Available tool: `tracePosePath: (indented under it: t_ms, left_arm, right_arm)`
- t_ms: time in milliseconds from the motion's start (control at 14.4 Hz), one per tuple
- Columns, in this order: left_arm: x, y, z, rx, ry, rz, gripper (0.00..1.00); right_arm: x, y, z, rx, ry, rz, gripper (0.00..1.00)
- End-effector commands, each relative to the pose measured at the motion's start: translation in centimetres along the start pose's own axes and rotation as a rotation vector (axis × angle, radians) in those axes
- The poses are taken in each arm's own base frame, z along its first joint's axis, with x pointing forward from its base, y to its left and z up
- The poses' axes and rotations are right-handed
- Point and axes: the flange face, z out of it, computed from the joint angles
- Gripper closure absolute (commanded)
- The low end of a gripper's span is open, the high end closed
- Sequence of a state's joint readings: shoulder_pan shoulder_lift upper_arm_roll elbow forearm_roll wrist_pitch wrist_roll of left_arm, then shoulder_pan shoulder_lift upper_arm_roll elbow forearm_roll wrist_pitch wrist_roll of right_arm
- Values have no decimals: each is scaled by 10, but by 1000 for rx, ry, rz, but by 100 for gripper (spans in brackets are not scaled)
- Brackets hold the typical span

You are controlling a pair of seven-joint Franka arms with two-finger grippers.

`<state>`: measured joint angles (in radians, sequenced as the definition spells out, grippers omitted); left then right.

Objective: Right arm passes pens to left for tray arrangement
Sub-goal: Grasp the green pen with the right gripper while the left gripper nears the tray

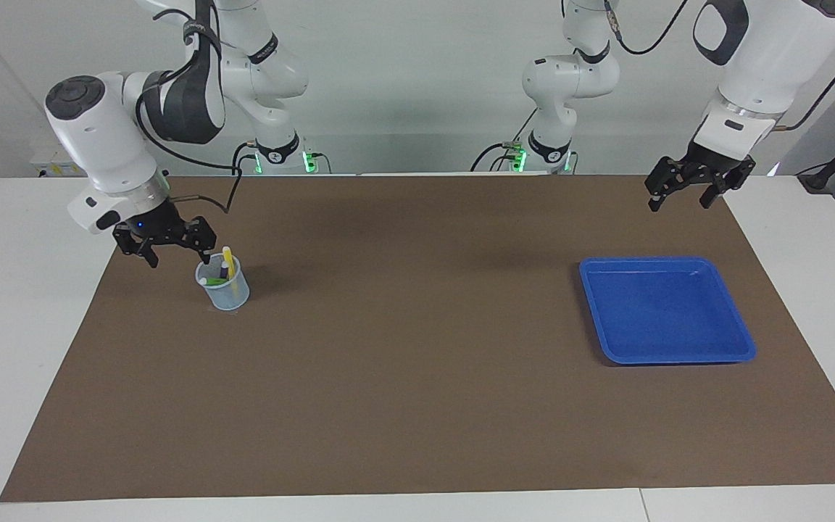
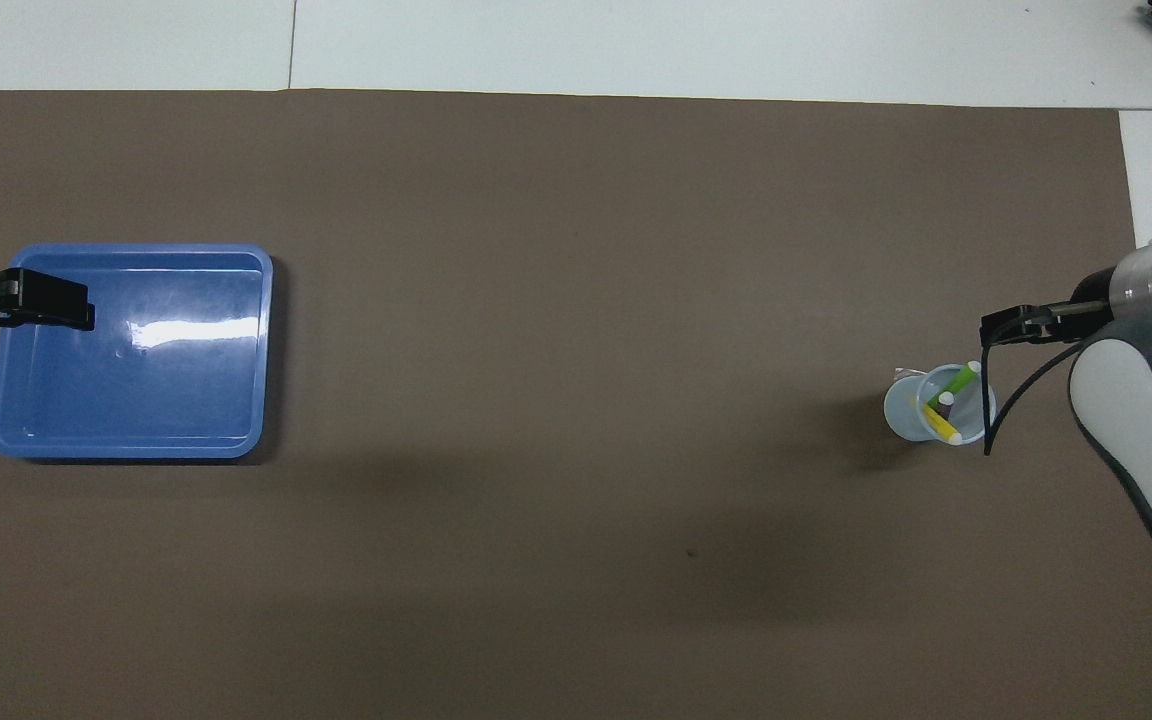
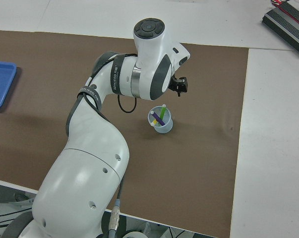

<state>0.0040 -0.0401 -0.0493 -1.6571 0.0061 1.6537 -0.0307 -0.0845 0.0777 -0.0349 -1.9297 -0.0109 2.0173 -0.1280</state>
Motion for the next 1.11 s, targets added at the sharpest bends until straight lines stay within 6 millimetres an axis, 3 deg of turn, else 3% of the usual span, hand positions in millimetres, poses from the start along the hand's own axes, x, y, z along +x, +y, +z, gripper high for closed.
tracePosePath:
  t_ms: [0,138,208,554,830,969,1038]
  left_arm:
    - [-17,3,3,7,-23,-2,0]
    - [-19,8,4,-34,-38,-2,0]
    - [-20,8,6,-46,-49,-3,0]
    - [-24,14,11,-63,-61,0,0]
    - [-30,23,16,-154,-98,-161,0]
    - [-34,29,20,-202,-123,-232,0]
    - [-37,32,21,-199,-139,-257,0]
  right_arm:
    - [-10,-3,17,14,-7,62,22]
    - [-12,-3,23,16,-25,82,28]
    - [-13,-3,24,16,-35,108,38]
    - [-21,-12,45,15,-70,205,45]
    - [-20,-12,46,15,-65,208,54]
    - [-20,-12,50,14,-60,209,66]
    - [-19,-12,50,14,-53,209,67]
